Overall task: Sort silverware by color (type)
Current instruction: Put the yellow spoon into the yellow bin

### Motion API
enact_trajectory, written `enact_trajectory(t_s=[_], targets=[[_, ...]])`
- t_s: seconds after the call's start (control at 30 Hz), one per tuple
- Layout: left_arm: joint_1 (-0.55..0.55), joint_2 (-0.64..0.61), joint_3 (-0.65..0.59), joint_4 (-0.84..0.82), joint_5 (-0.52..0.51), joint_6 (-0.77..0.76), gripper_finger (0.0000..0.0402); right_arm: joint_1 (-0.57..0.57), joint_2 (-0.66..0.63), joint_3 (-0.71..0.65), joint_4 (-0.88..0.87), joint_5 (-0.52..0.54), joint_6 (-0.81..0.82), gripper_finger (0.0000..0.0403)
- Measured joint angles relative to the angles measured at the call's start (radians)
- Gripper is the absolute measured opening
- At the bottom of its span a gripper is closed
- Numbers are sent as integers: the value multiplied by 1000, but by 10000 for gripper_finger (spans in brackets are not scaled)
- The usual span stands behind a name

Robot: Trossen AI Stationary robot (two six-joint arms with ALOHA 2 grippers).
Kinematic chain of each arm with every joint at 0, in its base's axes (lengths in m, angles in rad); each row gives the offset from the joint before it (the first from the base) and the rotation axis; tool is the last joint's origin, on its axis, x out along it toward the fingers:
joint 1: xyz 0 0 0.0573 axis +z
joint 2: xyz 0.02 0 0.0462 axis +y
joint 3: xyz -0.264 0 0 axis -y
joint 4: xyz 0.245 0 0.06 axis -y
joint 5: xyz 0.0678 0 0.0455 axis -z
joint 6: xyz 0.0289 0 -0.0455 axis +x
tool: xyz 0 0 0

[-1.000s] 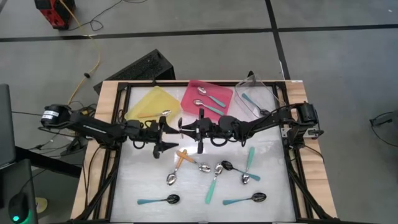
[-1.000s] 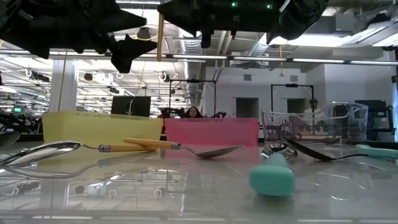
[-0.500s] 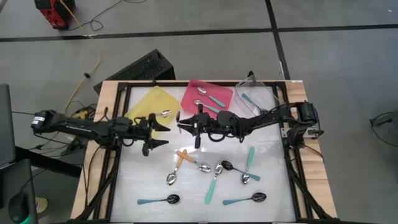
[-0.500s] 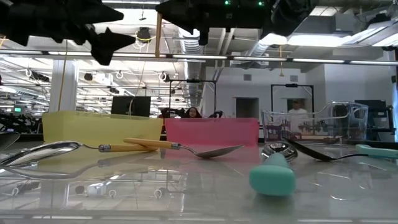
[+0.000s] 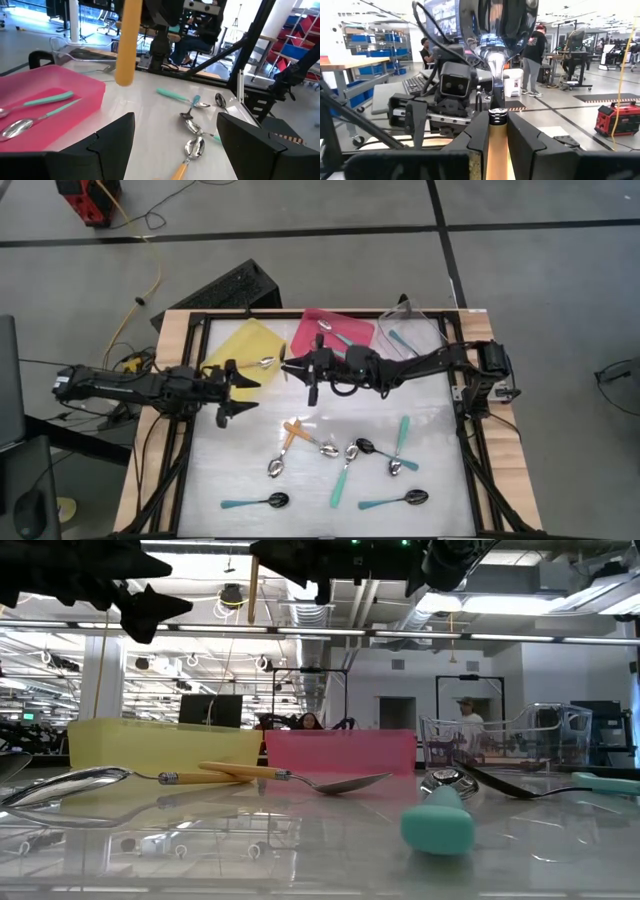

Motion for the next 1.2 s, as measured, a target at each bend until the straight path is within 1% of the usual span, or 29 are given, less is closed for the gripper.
enact_trajectory(t_s=[0.17, 0.27, 0.33, 0.4, 0.5, 0.57, 0.63, 0.73, 0.8, 0.9, 0.97, 1.07, 1.13, 1.2], targets=[[0, -48, 0, -11, 0, 10, 267, -21, 0, 25, 1, -35, 1, 77], [0, -73, 0, -11, 0, 12, 267, -29, 31, 56, 19, -49, 1, 77], [0, -85, 0, -12, -2, 15, 267, -35, 42, 74, -15, -56, 0, 77], [0, -101, 0, -22, -4, 16, 267, -39, 86, 121, 11, -68, -6, 77], [0, -119, 0, -39, -3, 15, 267, -45, 113, 159, -22, -93, 6, 77], [0, -134, -1, -59, -4, 10, 267, -48, 161, 210, -8, -102, 5, 77], [-1, -150, -1, -72, -3, 9, 267, -51, 169, 228, -40, -111, 10, 77], [-2, -180, -1, -92, 3, 8, 267, -55, 226, 293, -9, -128, 9, 77], [-2, -201, -1, -104, 7, 5, 267, -64, 235, 312, -41, -151, 31, 77], [-2, -239, -1, -127, 8, 1, 267, -68, 289, 369, -44, -154, 31, 77], [-2, -257, -1, -127, 8, 0, 267, -77, 300, 389, -78, -162, 50, 77], [-2, -293, -1, -126, 10, 0, 267, -79, 367, 462, -54, -164, 50, 77], [-2, -313, -1, -126, 16, -1, 267, -90, 381, 490, -96, -185, 74, 77], [-2, -334, -1, -126, 23, -3, 267, -91, 437, 540, -106, -192, 62, 77]])
